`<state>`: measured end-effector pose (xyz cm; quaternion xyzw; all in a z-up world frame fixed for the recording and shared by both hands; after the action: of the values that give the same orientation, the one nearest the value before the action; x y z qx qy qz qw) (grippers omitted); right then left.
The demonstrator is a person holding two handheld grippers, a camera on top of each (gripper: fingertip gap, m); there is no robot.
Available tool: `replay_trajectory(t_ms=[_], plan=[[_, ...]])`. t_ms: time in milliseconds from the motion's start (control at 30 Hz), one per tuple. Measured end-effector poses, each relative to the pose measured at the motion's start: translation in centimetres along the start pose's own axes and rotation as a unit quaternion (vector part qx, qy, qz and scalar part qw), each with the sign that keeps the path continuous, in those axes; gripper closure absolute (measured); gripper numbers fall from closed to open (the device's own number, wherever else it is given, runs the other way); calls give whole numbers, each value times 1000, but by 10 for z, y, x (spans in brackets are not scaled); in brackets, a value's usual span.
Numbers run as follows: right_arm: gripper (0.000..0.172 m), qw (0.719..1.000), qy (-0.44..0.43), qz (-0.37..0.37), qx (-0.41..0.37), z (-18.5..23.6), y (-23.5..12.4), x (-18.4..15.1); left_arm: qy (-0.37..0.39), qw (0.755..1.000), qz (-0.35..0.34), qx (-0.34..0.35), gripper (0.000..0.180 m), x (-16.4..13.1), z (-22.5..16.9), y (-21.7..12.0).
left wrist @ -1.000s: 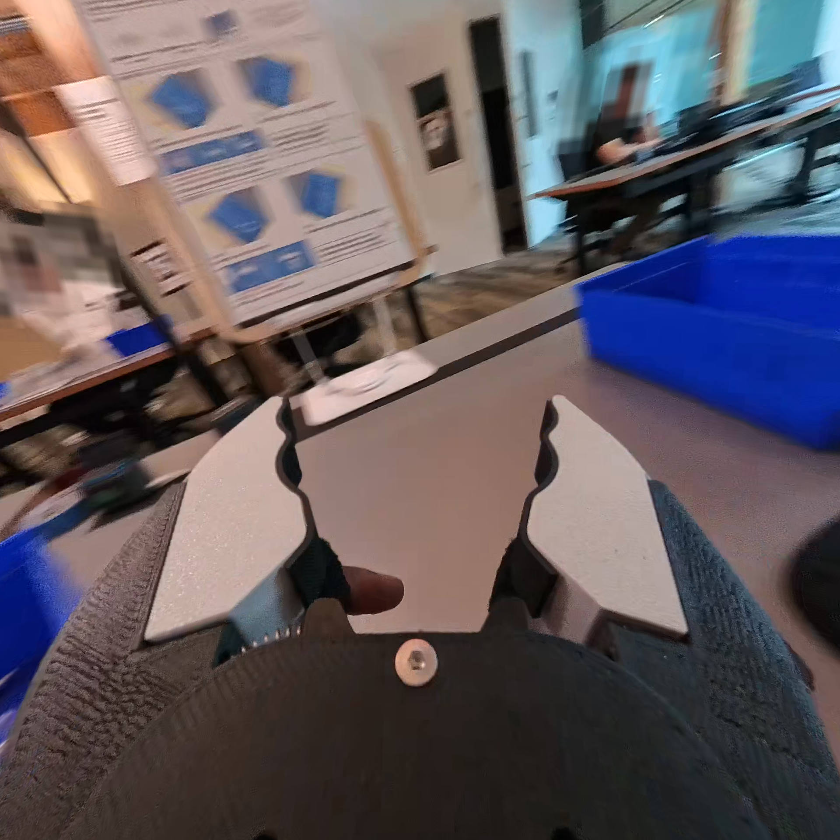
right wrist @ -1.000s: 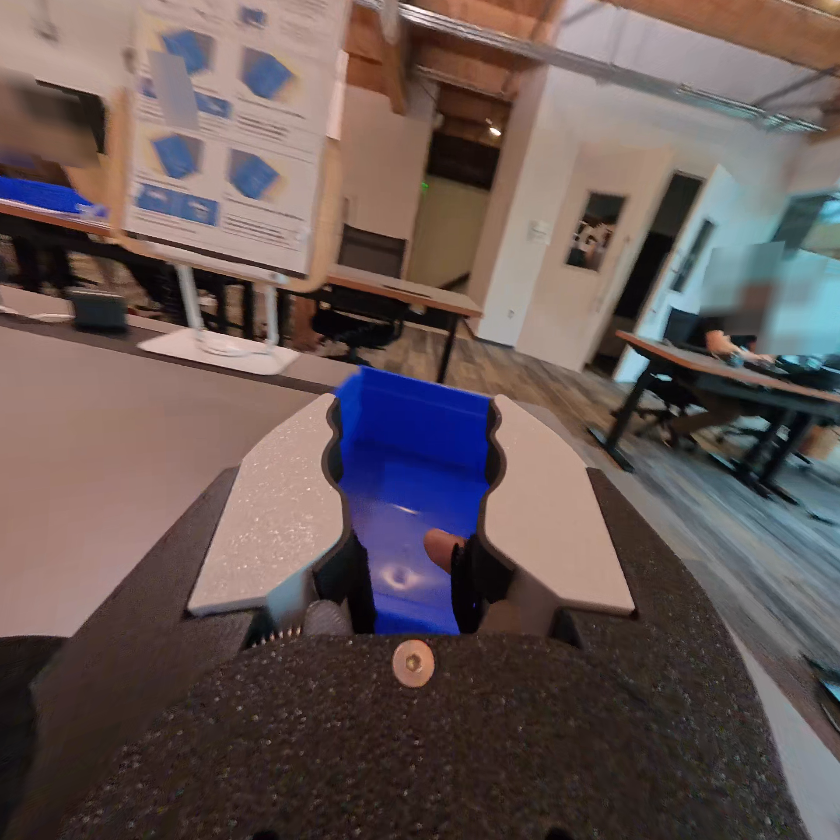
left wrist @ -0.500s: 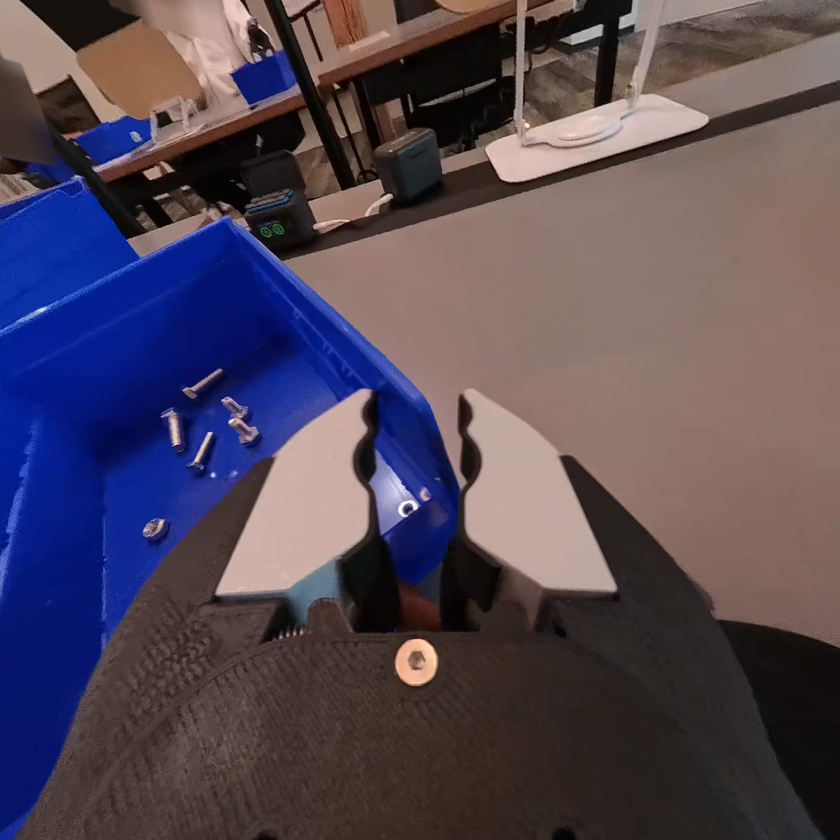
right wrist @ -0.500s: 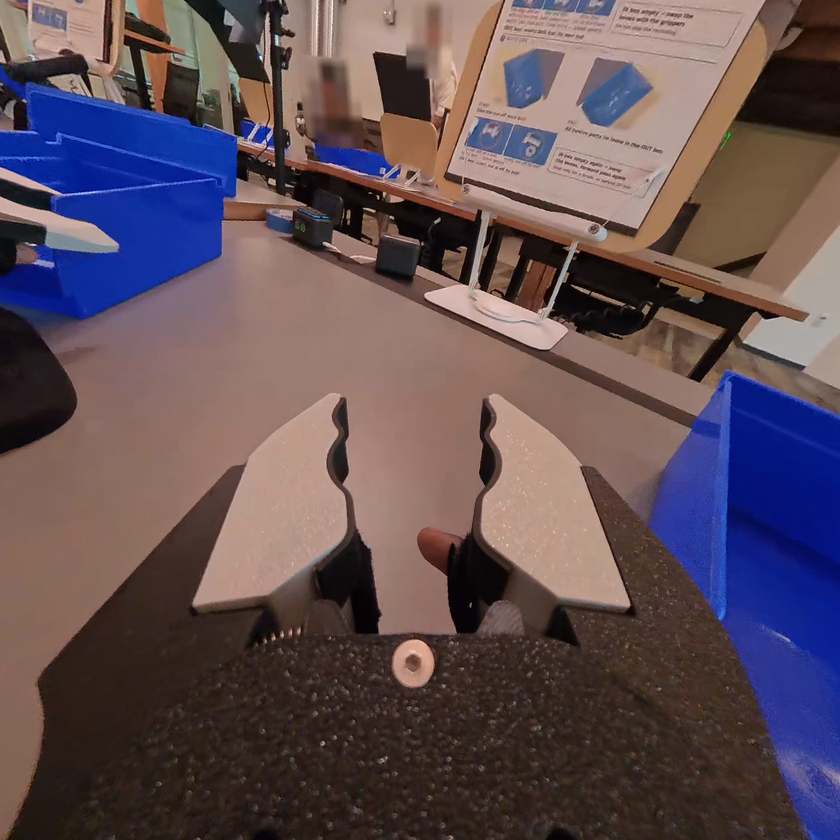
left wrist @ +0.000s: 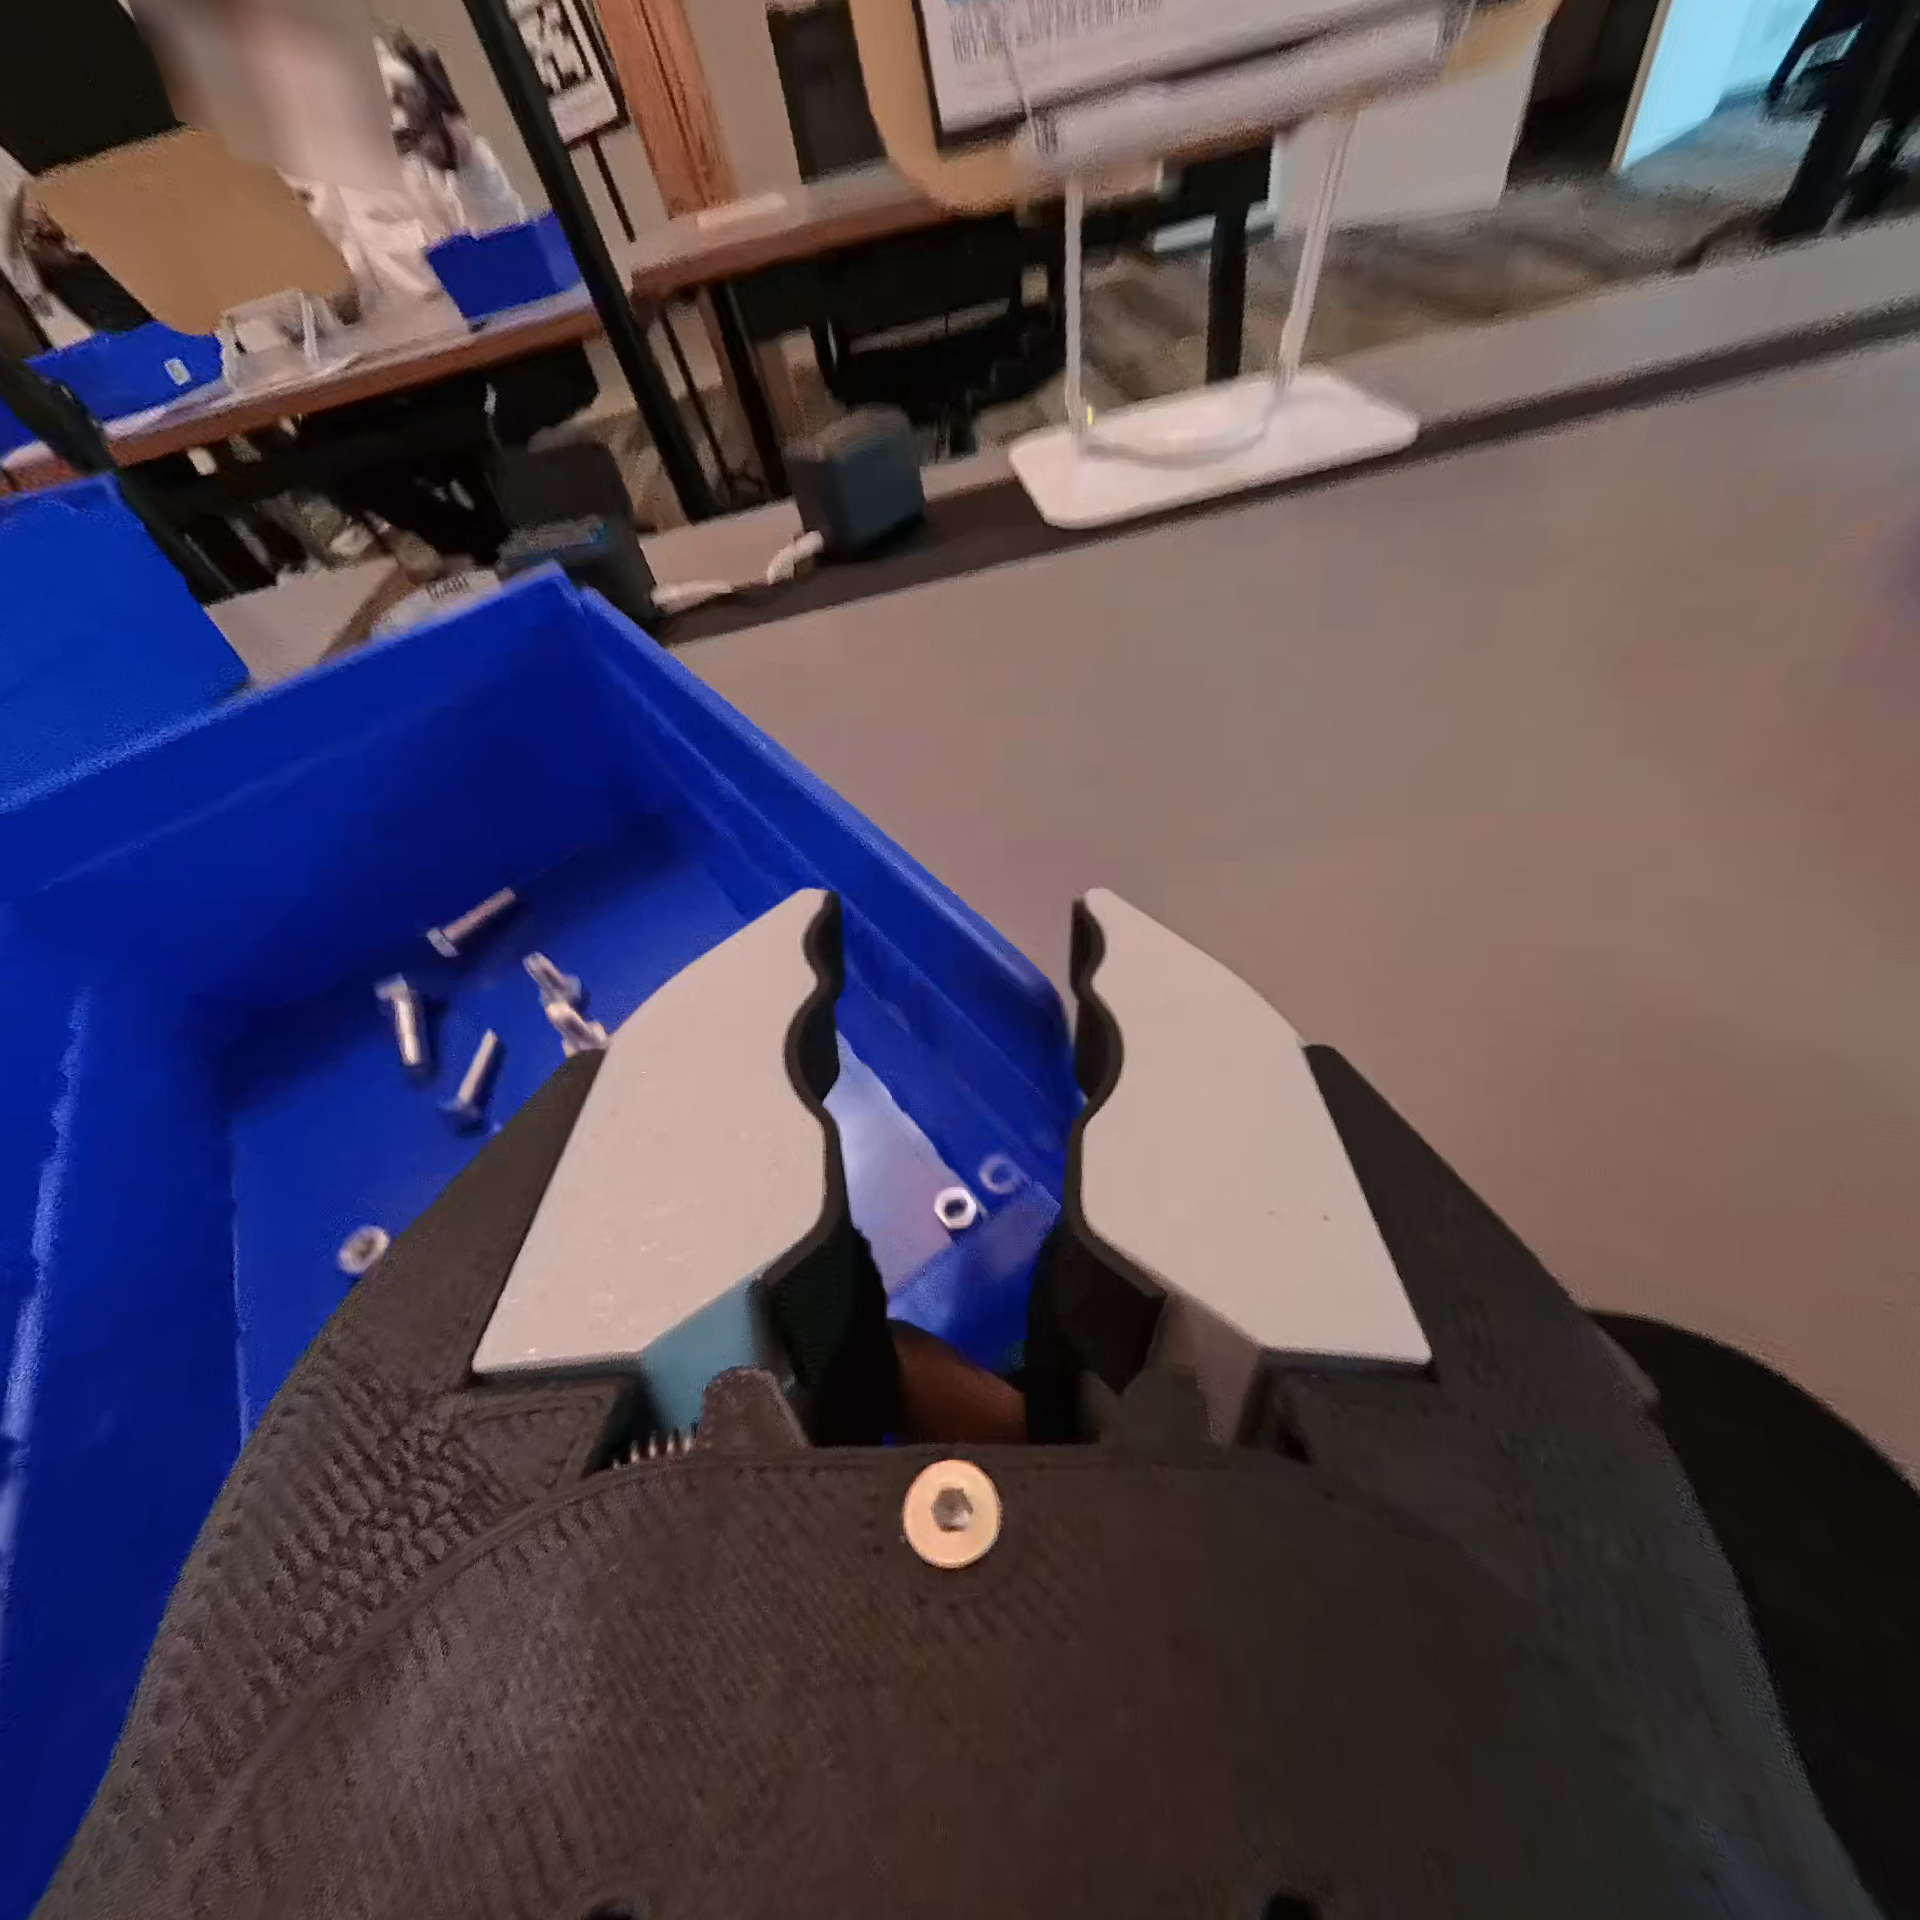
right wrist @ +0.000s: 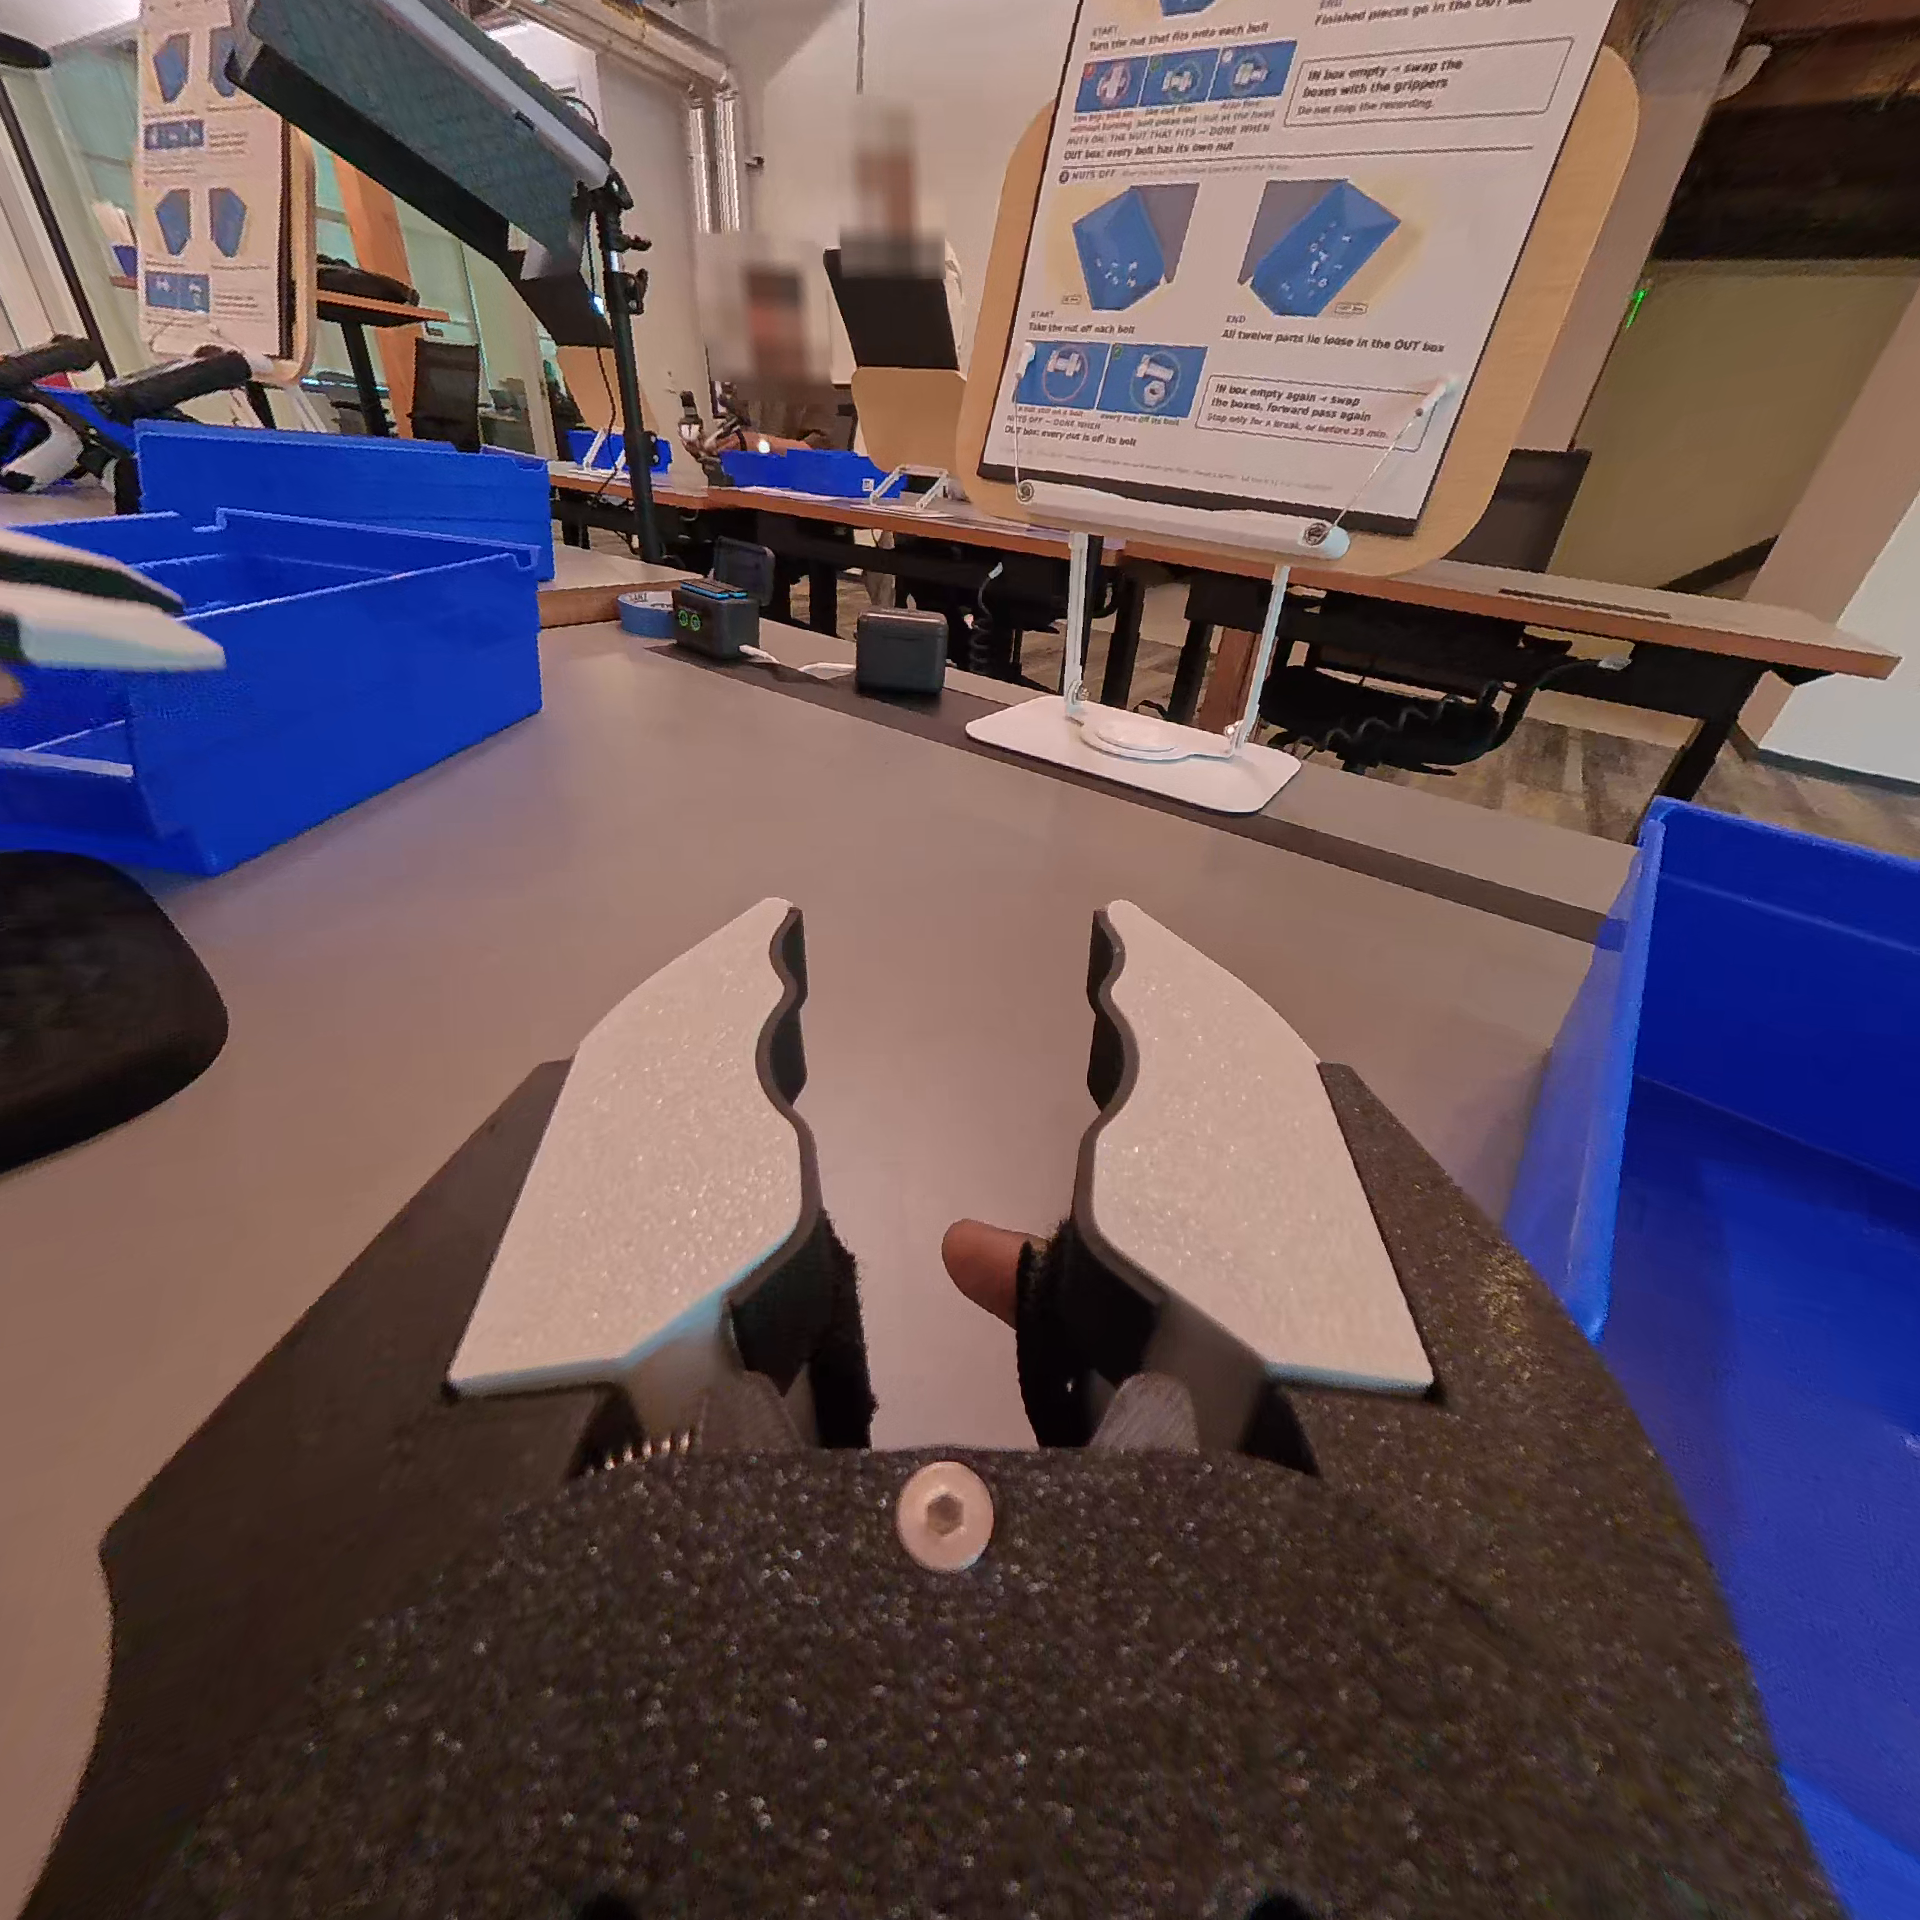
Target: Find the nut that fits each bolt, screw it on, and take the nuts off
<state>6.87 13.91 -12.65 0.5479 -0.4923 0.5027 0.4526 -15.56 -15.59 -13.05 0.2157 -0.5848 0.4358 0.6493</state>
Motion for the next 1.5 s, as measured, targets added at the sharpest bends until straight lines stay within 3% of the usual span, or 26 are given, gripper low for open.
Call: replay_trajectory(t_ms=[100, 200, 267, 333, 400, 600, 1100, 1167, 1300, 1500], plan=[[119, 1000, 3, -6, 1, 0, -1, 0, -5, 1000, -20, 9, 133, 31, 38, -3], [120, 1000, 5, -13, 2, 0, -2, 1, 2, 998, 69, 0, 129, 40, 85, 13], [120, 1000, 5, -17, 3, 0, -3, 2, -6, 984, 175, -15, 126, 31, 110, 30], [120, 1000, 7, -21, 4, 0, -4, 2, -8, 966, 259, 16, 126, 18, 139, 49], [120, 1000, 12, -27, 5, -1, -5, 3, -6, 950, 305, 61, 126, 5, 161, 67], [120, 998, 26, -49, 4, -4, -10, 6, -95, 903, 416, 42, 125, -47, 177, 110], [120, 999, 27, -44, 1, -5, -9, 5, -85, 862, 499, 43, 141, -92, 174, 130], [120, 999, 27, -44, 0, -5, -9, 5, -88, 871, 481, 39, 169, -90, 173, 133], [120, 999, 30, -42, 2, -5, -8, 4, -54, 895, 441, 37, 170, -77, 171, 130], [122, 999, 19, -33, 12, -2, -5, 3, 21, 939, 342, -20, 170, -9, 137, 103]])
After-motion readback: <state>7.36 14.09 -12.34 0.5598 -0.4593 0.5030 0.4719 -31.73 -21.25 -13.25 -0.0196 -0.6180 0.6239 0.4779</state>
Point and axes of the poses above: each gripper's, where its closed fingertips meet, y out along the fingers, x out of its top, z = x × y across the jaws, the point moved 3 cm from there along -y, back along the fingers, and after that the axes turned 9 degrees about x, right-handed, at the moved point
